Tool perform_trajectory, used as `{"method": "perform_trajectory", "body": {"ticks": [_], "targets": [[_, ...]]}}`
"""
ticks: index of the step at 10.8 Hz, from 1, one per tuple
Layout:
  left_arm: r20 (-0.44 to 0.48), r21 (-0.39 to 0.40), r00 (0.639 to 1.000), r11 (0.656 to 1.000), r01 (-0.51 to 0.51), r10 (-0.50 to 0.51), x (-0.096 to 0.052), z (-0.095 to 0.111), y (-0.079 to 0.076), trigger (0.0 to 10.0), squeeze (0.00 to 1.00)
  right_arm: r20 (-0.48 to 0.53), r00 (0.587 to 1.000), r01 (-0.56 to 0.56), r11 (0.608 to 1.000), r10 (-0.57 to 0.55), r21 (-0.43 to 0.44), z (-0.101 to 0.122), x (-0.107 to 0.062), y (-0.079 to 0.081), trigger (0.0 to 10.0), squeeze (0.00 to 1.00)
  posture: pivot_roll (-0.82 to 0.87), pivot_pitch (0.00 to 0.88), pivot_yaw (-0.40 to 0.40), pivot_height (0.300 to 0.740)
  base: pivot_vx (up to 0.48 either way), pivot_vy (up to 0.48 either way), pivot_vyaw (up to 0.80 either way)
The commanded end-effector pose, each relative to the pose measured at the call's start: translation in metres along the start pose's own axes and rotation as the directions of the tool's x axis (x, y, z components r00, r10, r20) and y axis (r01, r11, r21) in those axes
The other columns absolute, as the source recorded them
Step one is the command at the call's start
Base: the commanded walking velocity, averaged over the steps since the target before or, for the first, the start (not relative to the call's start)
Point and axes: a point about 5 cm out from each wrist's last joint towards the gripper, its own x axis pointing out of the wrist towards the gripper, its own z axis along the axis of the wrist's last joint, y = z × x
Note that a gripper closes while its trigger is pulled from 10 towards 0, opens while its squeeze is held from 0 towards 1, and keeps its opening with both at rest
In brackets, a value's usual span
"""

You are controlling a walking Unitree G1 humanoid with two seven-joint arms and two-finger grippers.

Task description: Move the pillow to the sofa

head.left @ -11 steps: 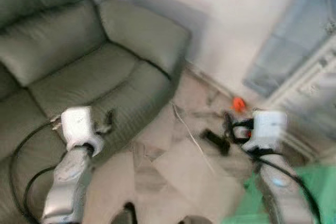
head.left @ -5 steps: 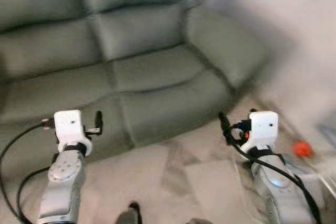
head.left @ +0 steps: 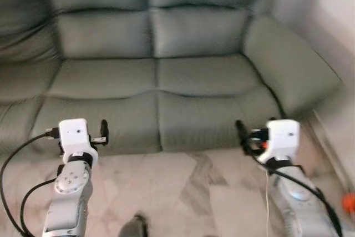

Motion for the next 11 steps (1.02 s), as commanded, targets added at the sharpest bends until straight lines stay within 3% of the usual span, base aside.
{"method": "perform_trajectory", "body": {"ticks": [1, 9, 11], "targets": [[-0.021, 0.008, 0.999, 0.999, -0.032, 0.032, -0.001, -0.005, 0.007, 10.0, 0.00, -0.001, 1.000, -0.017, 1.000, 0.017, 0.010, 0.000, 0.000, 0.005, 10.0, 0.00, -0.12, 0.193, -0.073, 0.740, 0.000, 0.000, 0.80], [-0.033, 0.038, 0.994, 0.994, -0.102, 0.103, 0.002, -0.011, 0.017, 10.0, 0.00, 0.026, 0.999, -0.046, 0.999, 0.046, 0.027, 0.003, 0.008, 0.010, 10.0, 0.00, -0.11, 0.179, -0.070, 0.740, 0.000, 0.000, 0.79], [-0.021, 0.030, 0.993, 0.993, -0.116, 0.117, 0.004, -0.009, 0.018, 10.0, 0.00, 0.035, 0.998, -0.061, 0.998, 0.060, 0.028, 0.005, 0.011, 0.013, 10.0, 0.00, -0.10, 0.167, -0.087, 0.740, 0.000, 0.000, 0.35]]}}
